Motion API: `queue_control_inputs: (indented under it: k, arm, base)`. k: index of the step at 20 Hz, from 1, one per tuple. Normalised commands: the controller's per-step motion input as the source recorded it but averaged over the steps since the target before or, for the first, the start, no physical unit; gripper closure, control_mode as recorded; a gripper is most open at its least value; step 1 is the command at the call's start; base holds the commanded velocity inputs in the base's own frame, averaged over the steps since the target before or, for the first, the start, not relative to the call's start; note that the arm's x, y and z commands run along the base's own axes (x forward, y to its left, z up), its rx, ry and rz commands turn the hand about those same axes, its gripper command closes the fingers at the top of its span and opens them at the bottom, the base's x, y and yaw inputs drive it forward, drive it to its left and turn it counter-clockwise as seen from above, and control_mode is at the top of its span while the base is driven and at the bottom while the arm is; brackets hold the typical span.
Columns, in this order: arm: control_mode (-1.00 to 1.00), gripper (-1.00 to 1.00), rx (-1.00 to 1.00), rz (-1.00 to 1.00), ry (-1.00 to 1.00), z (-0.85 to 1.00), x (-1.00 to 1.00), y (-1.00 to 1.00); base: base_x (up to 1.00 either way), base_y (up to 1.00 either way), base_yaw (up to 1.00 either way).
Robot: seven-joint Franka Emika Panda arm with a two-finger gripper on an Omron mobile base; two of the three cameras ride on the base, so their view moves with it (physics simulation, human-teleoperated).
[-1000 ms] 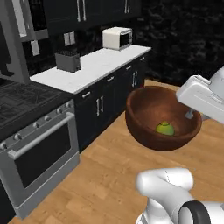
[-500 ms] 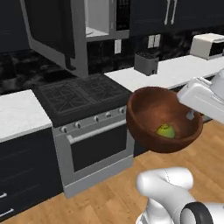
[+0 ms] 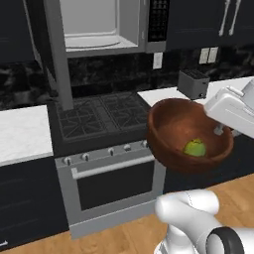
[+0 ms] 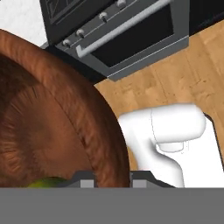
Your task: Pick the lime from the sink and place it in the bowl. Then pick the bowl and place it in the microwave. Then close the microwave door and press the start button.
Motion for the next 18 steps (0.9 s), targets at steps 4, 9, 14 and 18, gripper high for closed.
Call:
queue_control_inputs:
  k: [4, 9, 14, 18]
  arm:
    - [1.00, 1.00, 0.00, 0.00, 0.00, 0.00, 0.00, 0.00]
    - [1.00, 1.00, 0.00, 0.00, 0.00, 0.00, 0.00, 0.00]
    - [1.00, 1.00, 0.00, 0.00, 0.00, 0.00, 0.00, 0.00]
    - [1.00, 1.00, 0.00, 0.00, 0.00, 0.00, 0.00, 0.00]
  base:
    - [1.00, -0.19, 0.44]
    - [0.95, -0.19, 0.13]
    - [0.55, -0.05, -0.04]
    - [0.02, 0.20, -0.08]
